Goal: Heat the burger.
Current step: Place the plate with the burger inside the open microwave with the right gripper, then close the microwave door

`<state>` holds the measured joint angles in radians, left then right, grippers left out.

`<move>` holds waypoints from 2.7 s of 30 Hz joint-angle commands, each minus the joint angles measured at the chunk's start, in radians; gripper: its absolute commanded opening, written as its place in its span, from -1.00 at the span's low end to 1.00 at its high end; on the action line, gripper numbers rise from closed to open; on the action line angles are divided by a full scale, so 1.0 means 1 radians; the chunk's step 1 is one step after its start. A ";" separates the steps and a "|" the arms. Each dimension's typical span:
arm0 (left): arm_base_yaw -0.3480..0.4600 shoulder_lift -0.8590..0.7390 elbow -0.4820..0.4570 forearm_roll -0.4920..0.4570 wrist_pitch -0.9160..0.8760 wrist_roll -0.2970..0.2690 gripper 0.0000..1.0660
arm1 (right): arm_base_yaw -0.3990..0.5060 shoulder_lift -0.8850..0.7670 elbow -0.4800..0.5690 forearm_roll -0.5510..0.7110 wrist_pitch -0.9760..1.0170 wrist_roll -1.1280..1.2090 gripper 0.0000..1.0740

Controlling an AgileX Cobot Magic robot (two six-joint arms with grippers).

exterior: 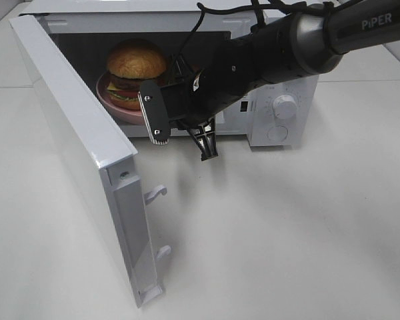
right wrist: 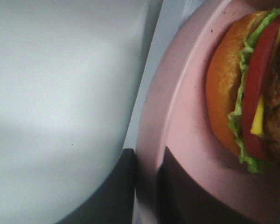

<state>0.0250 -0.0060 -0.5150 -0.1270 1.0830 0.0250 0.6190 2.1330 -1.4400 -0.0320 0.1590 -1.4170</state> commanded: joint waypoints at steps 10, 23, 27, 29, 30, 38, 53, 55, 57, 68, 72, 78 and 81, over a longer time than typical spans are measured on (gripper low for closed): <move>0.000 -0.012 0.001 -0.003 -0.017 0.002 0.88 | -0.014 0.049 -0.098 -0.028 -0.040 0.038 -0.94; 0.000 -0.012 0.001 -0.003 -0.017 0.002 0.88 | -0.021 0.058 -0.103 -0.035 -0.037 0.083 -0.65; 0.000 -0.012 0.001 -0.003 -0.017 0.002 0.88 | -0.021 0.058 -0.103 -0.035 -0.026 0.087 -0.50; 0.000 -0.012 0.001 -0.003 -0.017 0.002 0.88 | -0.021 0.058 -0.103 -0.035 -0.014 0.091 -0.40; 0.000 -0.012 0.001 -0.003 -0.017 0.002 0.88 | -0.021 0.058 -0.103 -0.036 -0.009 0.099 -0.34; 0.000 -0.012 0.001 -0.003 -0.017 0.002 0.88 | -0.014 0.033 -0.077 -0.089 0.006 0.207 -0.20; 0.000 -0.012 0.001 -0.003 -0.017 0.002 0.88 | -0.006 -0.180 0.236 -0.112 -0.108 0.207 0.10; 0.000 -0.012 0.001 -0.003 -0.017 0.002 0.88 | -0.004 -0.242 0.319 -0.112 -0.126 0.207 0.26; 0.000 -0.012 0.001 -0.003 -0.017 0.002 0.88 | -0.004 -0.258 0.336 -0.112 -0.129 0.207 0.28; 0.000 -0.012 0.001 -0.003 -0.017 0.002 0.88 | -0.031 -0.406 0.506 -0.104 -0.145 0.291 0.38; 0.000 -0.012 0.001 -0.003 -0.017 0.002 0.88 | -0.040 -0.464 0.565 -0.104 -0.145 0.340 0.38; 0.000 -0.012 0.001 -0.003 -0.017 0.002 0.88 | -0.040 -0.557 0.626 -0.093 -0.129 0.577 0.40; 0.000 -0.012 0.001 -0.003 -0.017 0.002 0.88 | -0.044 -0.600 0.631 -0.086 -0.074 0.769 0.48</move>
<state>0.0250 -0.0060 -0.5150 -0.1270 1.0830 0.0250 0.5780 1.5480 -0.8130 -0.1250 0.0740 -0.7140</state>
